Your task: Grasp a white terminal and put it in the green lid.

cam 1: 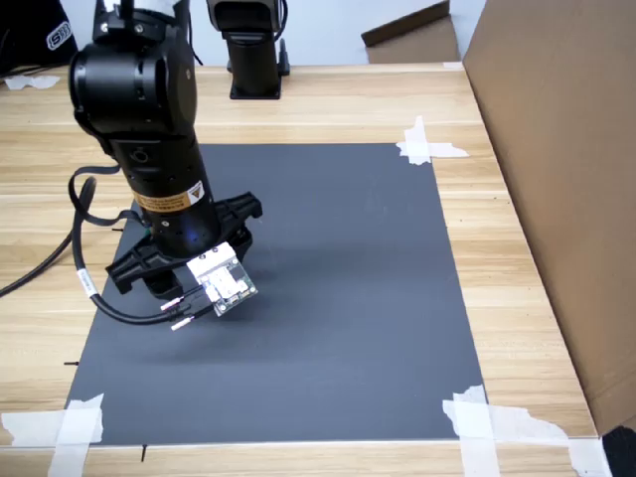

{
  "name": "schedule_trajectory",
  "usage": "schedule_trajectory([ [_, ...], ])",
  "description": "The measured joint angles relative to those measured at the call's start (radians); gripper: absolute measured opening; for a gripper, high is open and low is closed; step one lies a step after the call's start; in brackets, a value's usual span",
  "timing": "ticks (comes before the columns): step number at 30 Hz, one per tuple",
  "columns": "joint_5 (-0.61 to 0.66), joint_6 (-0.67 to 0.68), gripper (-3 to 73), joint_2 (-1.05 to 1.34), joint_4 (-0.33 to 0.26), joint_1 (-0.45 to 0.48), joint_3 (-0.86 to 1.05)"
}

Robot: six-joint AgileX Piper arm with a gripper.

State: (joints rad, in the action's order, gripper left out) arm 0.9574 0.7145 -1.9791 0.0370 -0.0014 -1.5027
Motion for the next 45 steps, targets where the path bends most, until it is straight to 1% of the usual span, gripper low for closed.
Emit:
schedule_trajectory([
  [4, 0.002, -0.007, 64.0, -0.002, 0.000, 0.000, 0.000],
  [11, 0.004, -0.008, 63.7, -0.032, 0.000, 0.000, 0.000],
  [16, -0.001, -0.004, 59.3, -0.039, 0.000, 0.000, 0.000],
  [17, -0.001, 0.000, 56.2, -0.043, 0.000, 0.000, 0.000],
  [18, -0.001, 0.000, 55.1, -0.045, 0.000, 0.000, 0.000],
  [27, -0.001, 0.002, 49.8, -0.060, 0.000, 0.000, 0.000],
  [28, -0.001, 0.002, 48.5, -0.060, 0.000, 0.000, 0.000],
  [30, -0.001, 0.002, 42.8, -0.060, 0.000, 0.000, 0.000],
  [31, -0.001, 0.001, 32.3, -0.060, 0.000, 0.000, 0.000],
  [34, -0.001, 0.001, 13.4, -0.060, -0.011, 0.000, 0.000],
  [37, -0.001, 0.001, 8.7, -0.060, -0.018, 0.000, 0.000],
  [42, 0.006, 0.003, 8.7, -0.060, -0.022, 0.000, 0.000],
  [45, 0.037, 0.010, 8.7, -0.038, -0.028, 0.000, 0.002],
])
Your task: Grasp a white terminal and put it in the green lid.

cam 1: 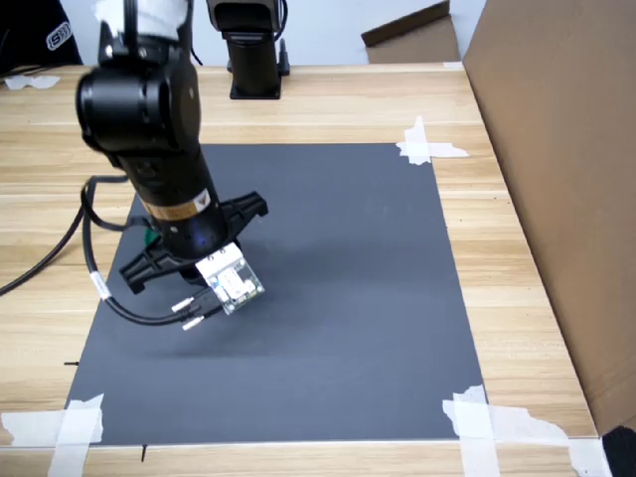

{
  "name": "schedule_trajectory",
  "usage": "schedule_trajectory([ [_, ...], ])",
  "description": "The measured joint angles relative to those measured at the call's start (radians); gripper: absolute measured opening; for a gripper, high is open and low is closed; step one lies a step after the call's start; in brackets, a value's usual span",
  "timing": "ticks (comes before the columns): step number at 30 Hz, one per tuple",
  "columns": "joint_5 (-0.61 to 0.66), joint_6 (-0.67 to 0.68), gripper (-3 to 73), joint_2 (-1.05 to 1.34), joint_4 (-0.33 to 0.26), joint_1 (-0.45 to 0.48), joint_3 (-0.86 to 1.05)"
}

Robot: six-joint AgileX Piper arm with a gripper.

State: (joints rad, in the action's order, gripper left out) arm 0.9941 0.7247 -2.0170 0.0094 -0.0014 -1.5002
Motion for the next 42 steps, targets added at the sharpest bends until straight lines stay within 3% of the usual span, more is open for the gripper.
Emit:
schedule_trajectory([
  [9, 0.026, 0.063, 8.7, 0.193, -0.031, 0.018, 0.061],
  [20, -0.090, 0.197, 8.7, 0.303, -0.034, 0.139, 0.335],
  [28, -0.190, 0.212, 8.7, 0.306, 0.043, 0.149, 0.434],
  [35, -0.239, 0.193, 8.7, 0.306, 0.057, 0.149, 0.454],
  [36, -0.239, 0.190, 9.6, 0.306, 0.057, 0.149, 0.454],
  [40, -0.240, 0.181, 31.0, 0.306, 0.070, 0.149, 0.454],
  [42, -0.240, 0.179, 36.7, 0.306, 0.070, 0.149, 0.454],
])
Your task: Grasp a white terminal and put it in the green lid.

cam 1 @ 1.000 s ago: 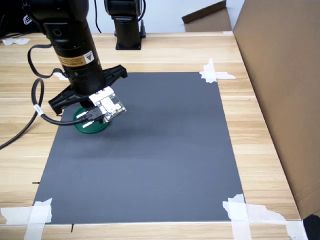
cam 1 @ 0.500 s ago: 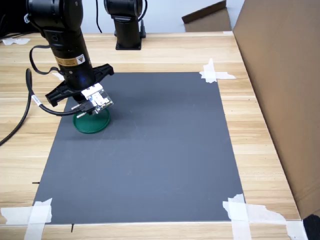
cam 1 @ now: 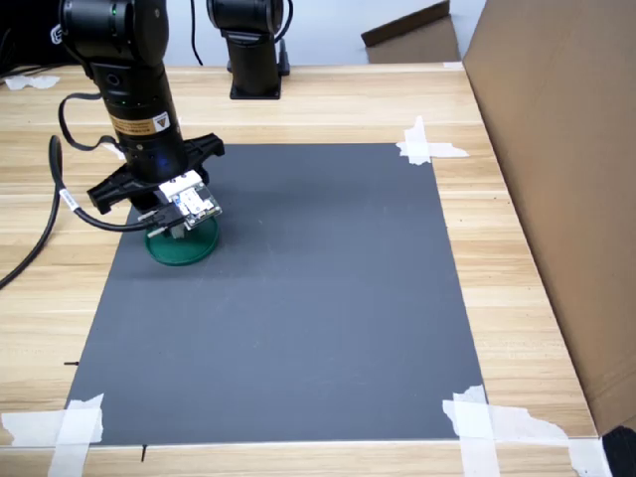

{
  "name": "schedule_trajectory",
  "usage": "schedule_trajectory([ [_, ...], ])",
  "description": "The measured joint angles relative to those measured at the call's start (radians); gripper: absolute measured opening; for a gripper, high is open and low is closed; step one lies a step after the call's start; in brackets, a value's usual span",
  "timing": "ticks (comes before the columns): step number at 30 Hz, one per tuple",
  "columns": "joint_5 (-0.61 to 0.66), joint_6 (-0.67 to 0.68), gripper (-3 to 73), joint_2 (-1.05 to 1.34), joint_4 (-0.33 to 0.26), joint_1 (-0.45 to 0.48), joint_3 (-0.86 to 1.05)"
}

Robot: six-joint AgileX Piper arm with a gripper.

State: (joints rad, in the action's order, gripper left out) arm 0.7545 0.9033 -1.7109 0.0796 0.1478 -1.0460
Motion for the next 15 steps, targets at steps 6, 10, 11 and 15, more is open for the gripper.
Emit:
schedule_trajectory([
  [6, 0.000, -0.062, 52.4, 0.023, -0.044, 0.010, 0.001],
  [10, -0.058, -0.099, 40.3, 0.165, -0.208, 0.080, 0.002],
  [11, -0.081, -0.099, 31.2, 0.220, -0.232, 0.098, 0.002],
  [15, -0.105, -0.110, 4.9, 0.338, -0.317, 0.107, 0.003],
])
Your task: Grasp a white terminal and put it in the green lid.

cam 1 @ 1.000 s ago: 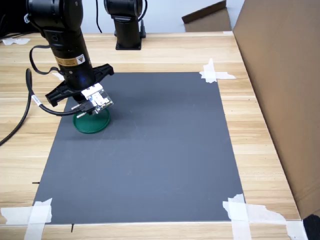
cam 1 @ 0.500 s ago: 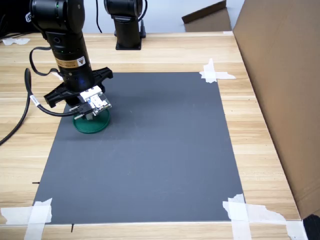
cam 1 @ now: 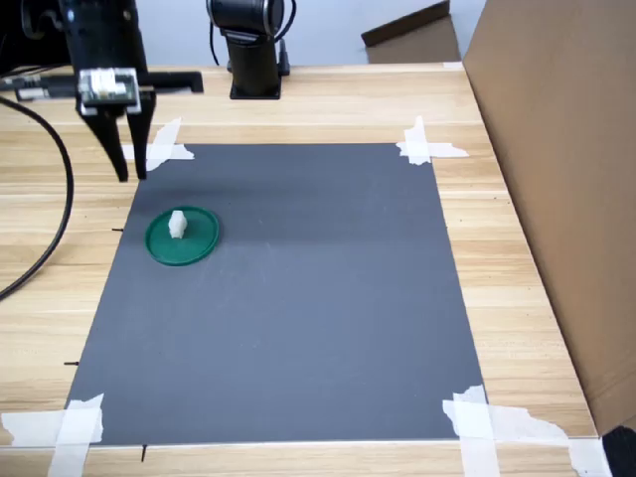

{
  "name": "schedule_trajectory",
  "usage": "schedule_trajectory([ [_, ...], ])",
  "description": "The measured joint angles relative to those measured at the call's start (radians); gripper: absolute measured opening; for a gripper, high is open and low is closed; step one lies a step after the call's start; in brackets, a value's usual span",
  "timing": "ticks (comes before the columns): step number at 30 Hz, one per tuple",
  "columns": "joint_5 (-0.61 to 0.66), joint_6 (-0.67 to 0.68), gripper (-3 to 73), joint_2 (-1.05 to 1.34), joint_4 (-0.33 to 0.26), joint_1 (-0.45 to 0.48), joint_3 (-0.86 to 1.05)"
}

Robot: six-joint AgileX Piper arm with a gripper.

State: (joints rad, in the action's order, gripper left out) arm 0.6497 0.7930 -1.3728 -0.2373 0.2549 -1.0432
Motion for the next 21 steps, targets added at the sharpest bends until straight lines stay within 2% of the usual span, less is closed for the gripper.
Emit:
schedule_trajectory([
  [3, 0.000, -0.015, 0.1, 0.044, -0.047, 0.000, 0.001],
  [5, -0.003, -0.050, -2.1, 0.125, -0.120, 0.000, 0.003],
  [6, -0.099, -0.110, -2.7, 0.230, -0.211, 0.000, 0.035],
  [7, -0.166, -0.124, -2.6, 0.271, -0.227, 0.000, 0.066],
  [11, -0.322, -0.132, -2.6, 0.384, -0.236, 0.000, 0.208],
  [14, -0.347, -0.132, -2.6, 0.443, -0.234, 0.000, 0.281],
  [17, -0.361, -0.139, -2.7, 0.596, -0.234, -0.011, 0.454],
  [19, -0.379, -0.139, -2.7, 0.676, -0.233, -0.049, 0.524],
  [21, -0.434, -0.140, -2.7, 0.843, -0.232, -0.143, 0.655],
])
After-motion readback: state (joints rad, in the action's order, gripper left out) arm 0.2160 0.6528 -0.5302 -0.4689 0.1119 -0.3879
